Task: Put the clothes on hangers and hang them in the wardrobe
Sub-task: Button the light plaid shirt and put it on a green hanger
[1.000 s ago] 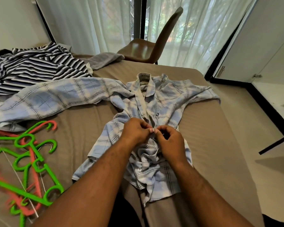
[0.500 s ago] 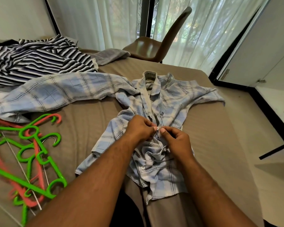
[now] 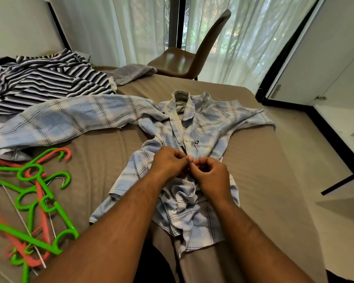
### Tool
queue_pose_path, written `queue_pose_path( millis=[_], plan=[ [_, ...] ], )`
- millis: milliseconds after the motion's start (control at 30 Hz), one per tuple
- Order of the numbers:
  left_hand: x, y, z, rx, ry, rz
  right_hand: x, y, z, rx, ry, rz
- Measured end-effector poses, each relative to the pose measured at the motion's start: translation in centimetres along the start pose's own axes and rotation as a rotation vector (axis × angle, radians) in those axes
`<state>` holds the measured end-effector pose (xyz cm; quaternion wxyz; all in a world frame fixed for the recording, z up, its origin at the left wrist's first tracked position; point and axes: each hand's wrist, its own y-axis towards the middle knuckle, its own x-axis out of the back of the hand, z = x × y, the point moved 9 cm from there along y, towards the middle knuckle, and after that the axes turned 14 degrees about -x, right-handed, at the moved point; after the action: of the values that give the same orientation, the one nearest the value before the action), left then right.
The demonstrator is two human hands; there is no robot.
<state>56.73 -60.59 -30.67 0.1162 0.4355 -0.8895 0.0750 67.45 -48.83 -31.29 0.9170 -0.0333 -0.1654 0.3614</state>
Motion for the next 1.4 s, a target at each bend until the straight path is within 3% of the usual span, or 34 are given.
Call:
queue_pose_path(
  millis=[133,267,500,567,633,733,833,1067,1233,1400],
  plan=[
    [0.1,0.3,0.1,-0.035,0.069,-0.047,0.6,-0.4,0.3,0.03,-0.048,-0.095],
    [-0.2,0.6,-1.4,-0.142,0.284,-0.072,0.8,-0.4,0.2,-0.007,-0.089,-0.155],
    [-0.8,-0.2,-0.1,0.012,0.005,-0.08,-0.6,0.2,-1.4,-0.272,0.324,0.093],
    [-0.9,-0.5,-0.1,0.043,-0.013,-0.043,-0.8,-0.1,-1.2,-0.311,0.343,0.171],
    [-0.7,-0.4,-0.3,0.008,0.076,0.008,-0.2,0.1,-0.5,-0.244,0.161,0.172],
    [-0.7,-0.4,-0.9,-0.056,0.259,0.096,1.6,0.5,1.7,-0.048,-0.227,-0.034],
    [-1.4,-0.5,-1.0,-0.081,0.366,0.17,1.5,0.9,4.6,0.095,-0.278,-0.123],
    [-1.5,-0.4,-0.4,-0.083,0.457,0.244,-1.7,5.4,2.6,-0.066,-0.54,0.04],
    [0.2,0.4,0.6,0.009,0.2,-0.014,-0.2,6.0,1.1,-0.083,-0.414,-0.013],
    [1.2,1.1,-2.4,-0.193,0.524,-0.263,0.1,5.8,-0.3,-0.096,-0.291,-0.028]
  ],
)
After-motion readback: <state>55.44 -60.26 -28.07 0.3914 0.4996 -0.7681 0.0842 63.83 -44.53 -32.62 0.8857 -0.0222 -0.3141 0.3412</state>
